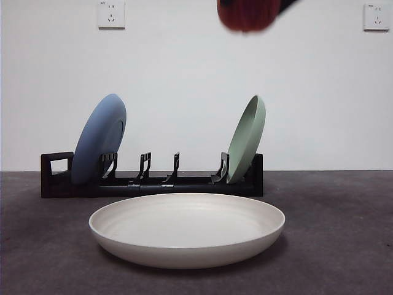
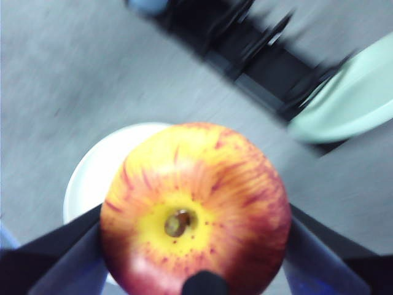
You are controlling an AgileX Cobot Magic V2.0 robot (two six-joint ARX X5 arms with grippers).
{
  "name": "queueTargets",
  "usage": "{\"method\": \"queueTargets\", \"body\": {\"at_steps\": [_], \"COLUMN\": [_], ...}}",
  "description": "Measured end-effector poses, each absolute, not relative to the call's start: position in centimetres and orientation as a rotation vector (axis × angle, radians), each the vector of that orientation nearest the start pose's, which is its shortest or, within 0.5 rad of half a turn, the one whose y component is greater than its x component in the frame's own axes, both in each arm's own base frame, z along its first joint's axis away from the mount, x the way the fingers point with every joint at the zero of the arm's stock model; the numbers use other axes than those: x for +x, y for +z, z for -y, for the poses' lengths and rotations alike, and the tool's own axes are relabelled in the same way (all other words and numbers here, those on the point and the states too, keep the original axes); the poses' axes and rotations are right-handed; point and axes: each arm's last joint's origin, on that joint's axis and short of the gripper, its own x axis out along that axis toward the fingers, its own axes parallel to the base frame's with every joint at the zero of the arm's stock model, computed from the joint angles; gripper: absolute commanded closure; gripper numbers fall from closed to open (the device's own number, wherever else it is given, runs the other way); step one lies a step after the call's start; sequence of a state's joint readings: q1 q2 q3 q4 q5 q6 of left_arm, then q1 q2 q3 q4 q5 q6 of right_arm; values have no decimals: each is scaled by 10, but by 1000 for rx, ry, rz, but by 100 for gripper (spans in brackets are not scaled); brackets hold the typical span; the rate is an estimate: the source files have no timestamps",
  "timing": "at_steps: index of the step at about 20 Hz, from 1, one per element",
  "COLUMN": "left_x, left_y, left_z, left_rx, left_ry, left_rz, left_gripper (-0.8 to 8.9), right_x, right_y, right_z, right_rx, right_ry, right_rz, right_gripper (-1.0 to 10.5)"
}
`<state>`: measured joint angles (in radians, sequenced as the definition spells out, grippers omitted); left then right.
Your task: Take the yellow plate from the plate rack,put the plate on the table,take the apple from the table,put the apple in the plate
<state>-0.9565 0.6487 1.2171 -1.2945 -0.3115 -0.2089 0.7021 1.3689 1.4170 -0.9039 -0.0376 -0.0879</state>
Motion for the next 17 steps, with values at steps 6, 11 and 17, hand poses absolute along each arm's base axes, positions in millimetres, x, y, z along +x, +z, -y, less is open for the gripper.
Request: {"method": "queueTargets", "body": {"at_steps": [6,11,17], "left_x": [39,39,39], "left_y": [382,382,382], "left_z": [40,40,40], "left_rx": [240,239,239], "left_ry": [-551,-552,-552], "left_rz": [-653,-653,-653], "left_gripper": [821,821,821], "right_x": [212,227,237], "right_y": [246,209,166], "right_z": [-186,-199,-211], "right_rx": [-233,-198,-226], "right_ry": [793,787,777], "right_rz": [-899,-908,-1018], "right_gripper": [959,959,959]}}
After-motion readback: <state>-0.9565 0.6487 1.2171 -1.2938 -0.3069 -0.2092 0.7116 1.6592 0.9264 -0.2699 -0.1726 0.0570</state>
